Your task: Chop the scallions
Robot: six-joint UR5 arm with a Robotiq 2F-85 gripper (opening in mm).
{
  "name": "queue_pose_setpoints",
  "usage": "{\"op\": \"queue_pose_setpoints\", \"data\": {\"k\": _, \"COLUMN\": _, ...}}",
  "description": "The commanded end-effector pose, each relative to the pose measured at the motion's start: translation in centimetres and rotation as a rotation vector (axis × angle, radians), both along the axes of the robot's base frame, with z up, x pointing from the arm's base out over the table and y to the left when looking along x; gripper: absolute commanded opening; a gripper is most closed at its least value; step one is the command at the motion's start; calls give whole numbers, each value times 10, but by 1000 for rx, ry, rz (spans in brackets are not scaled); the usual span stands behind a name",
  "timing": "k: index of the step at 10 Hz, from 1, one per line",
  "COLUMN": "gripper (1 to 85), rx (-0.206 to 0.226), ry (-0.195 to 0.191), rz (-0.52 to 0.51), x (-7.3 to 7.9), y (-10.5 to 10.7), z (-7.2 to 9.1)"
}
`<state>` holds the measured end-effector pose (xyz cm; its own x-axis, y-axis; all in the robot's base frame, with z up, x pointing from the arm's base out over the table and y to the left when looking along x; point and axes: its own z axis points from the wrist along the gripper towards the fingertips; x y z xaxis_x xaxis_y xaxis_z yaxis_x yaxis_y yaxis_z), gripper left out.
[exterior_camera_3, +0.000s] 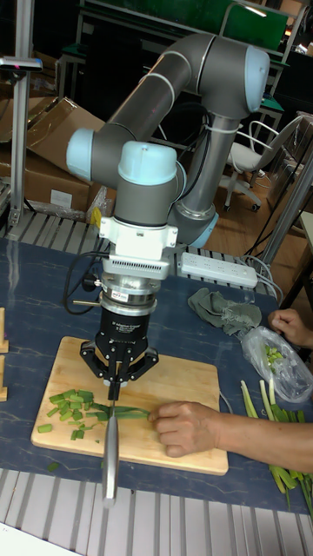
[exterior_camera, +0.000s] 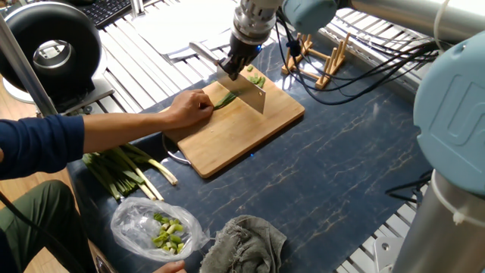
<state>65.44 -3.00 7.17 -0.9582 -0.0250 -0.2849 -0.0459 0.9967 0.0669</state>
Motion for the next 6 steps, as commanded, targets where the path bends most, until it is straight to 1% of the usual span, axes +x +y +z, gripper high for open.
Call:
{"op": "queue_pose_setpoints", "data": {"k": 1, "gripper": 13, "rx": 4, "ry": -3, "rz": -2, "x": -6, "y": -1, "z": 3}}
{"op": "queue_pose_setpoints", "data": {"k": 3, "gripper": 13, "rx": 3, "ry": -3, "rz": -2, "x": -7, "y": -2, "z": 3}}
{"op": "queue_pose_setpoints", "data": {"k": 6, "gripper": 13, "rx": 3, "ry": -3, "rz": 3, "x": -14, "y": -1, "z": 2}}
